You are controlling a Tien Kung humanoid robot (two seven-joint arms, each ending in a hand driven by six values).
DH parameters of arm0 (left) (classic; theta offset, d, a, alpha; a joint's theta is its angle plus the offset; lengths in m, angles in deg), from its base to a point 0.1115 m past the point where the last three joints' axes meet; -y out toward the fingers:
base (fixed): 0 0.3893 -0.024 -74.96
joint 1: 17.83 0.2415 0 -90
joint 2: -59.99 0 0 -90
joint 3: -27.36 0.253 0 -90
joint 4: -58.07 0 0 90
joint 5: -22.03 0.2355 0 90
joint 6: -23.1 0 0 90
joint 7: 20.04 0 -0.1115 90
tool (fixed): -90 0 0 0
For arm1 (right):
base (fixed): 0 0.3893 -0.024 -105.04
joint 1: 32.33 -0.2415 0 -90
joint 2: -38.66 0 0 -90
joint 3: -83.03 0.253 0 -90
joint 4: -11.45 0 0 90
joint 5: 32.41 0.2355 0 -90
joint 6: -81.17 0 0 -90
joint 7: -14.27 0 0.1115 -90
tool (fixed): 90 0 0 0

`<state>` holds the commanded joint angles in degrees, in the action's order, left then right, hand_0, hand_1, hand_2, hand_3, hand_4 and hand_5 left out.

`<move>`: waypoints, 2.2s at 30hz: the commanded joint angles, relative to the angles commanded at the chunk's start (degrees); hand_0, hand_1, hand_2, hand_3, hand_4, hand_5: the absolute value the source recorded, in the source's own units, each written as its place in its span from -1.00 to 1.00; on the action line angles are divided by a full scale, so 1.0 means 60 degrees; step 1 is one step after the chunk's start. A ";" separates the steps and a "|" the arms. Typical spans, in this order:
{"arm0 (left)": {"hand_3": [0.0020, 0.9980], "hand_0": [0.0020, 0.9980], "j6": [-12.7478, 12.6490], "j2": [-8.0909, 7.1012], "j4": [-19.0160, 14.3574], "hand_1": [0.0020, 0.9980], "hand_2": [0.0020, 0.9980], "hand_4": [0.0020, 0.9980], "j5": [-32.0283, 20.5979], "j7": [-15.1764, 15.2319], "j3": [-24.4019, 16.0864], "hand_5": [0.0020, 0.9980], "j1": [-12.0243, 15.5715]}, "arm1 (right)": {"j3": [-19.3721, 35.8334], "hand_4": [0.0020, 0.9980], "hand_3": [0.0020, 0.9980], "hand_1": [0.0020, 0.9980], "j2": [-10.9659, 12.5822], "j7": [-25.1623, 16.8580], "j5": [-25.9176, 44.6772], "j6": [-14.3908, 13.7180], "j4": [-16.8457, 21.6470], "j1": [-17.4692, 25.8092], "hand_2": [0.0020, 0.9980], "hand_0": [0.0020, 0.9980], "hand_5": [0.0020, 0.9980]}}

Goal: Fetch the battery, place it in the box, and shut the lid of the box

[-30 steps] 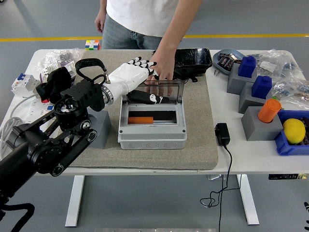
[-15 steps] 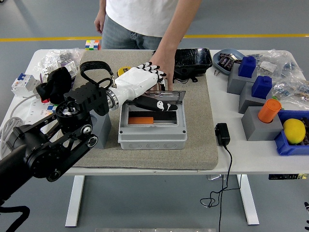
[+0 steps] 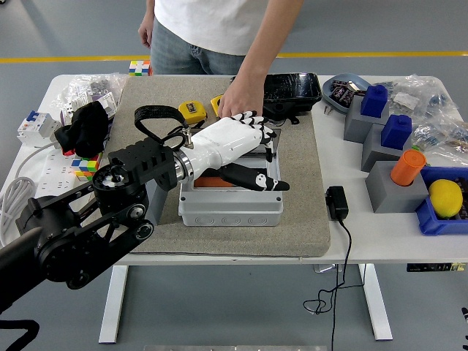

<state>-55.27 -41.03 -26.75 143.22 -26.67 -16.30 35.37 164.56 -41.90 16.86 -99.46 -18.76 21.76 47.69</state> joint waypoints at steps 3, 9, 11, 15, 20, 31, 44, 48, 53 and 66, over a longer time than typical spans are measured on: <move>0.18 1.00 -0.0177 0.0015 -0.0077 1.00 0.75 1.00 -0.0028 0.0122 -0.0060 1.00 0.0018 | 0.0014 1.00 0.59 0.49 0.0003 0.0011 -0.0017 -0.0001 0.0000 0.0013 0.49 0.58 1.00; 0.19 1.00 -0.0596 0.0007 -0.0362 1.00 0.68 1.00 -0.0699 0.0620 -0.0034 1.00 -0.0074 | 0.0004 1.00 0.59 0.49 -0.0008 0.0020 -0.0019 -0.0002 0.0000 0.0024 0.49 0.58 1.00; 0.19 1.00 -0.1055 0.0056 -0.0269 1.00 0.68 1.00 -0.0996 0.1040 -0.0021 1.00 -0.0125 | -0.0016 1.00 0.59 0.49 -0.0008 0.0009 0.0000 -0.0002 0.0000 0.0004 0.49 0.58 1.00; 0.64 1.00 -0.1962 0.0246 0.0341 1.00 0.82 1.00 -0.0857 0.1467 -0.0177 1.00 -0.0243 | -0.0007 1.00 0.59 0.49 -0.0023 0.0011 -0.0016 -0.0001 0.0000 -0.0028 0.49 0.58 1.00; 0.64 1.00 -0.2072 0.0400 0.1404 1.00 0.82 1.00 -0.0148 0.1403 -0.0618 1.00 -0.0300 | 0.0011 1.00 0.59 0.49 -0.0026 0.0005 -0.0007 -0.0006 0.0000 -0.0035 0.49 0.58 1.00; 0.76 1.00 -0.1097 0.0370 0.2530 1.00 0.96 1.00 0.1001 0.0516 -0.1012 1.00 -0.0244 | 0.0049 1.00 0.59 0.49 -0.0027 0.0005 -0.0007 0.0003 0.0000 -0.0049 0.49 0.58 1.00; 0.54 1.00 -0.0286 -0.0107 0.1090 1.00 0.88 1.00 0.0488 0.0224 -0.0425 1.00 -0.0206 | 0.0109 1.00 0.59 0.49 -0.0022 0.0010 -0.0034 -0.0001 0.0000 -0.0058 0.49 0.58 1.00; 0.52 1.00 -0.0149 -0.0212 0.0850 1.00 0.86 1.00 0.0394 0.0164 -0.0220 1.00 -0.0201 | 0.0101 1.00 0.59 0.49 -0.0016 -0.0006 -0.0012 -0.0007 0.0000 -0.0069 0.49 0.58 1.00; 0.52 1.00 -0.0165 -0.0358 0.0599 1.00 0.85 1.00 0.0260 0.0171 0.0168 1.00 -0.0231 | 0.0127 1.00 0.59 0.49 -0.0018 0.0013 -0.0063 0.0002 0.0000 -0.0022 0.49 0.58 1.00; 0.52 1.00 -0.0196 -0.0637 0.0412 1.00 0.84 1.00 0.0013 0.0156 0.1299 1.00 -0.0208 | 0.0135 1.00 0.59 0.49 -0.0006 0.0014 -0.0070 -0.0009 0.0000 0.0008 0.49 0.58 1.00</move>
<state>-56.44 -44.86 -24.28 143.30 -25.73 -8.50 34.12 165.37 -41.93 16.95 -99.88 -18.81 21.76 47.74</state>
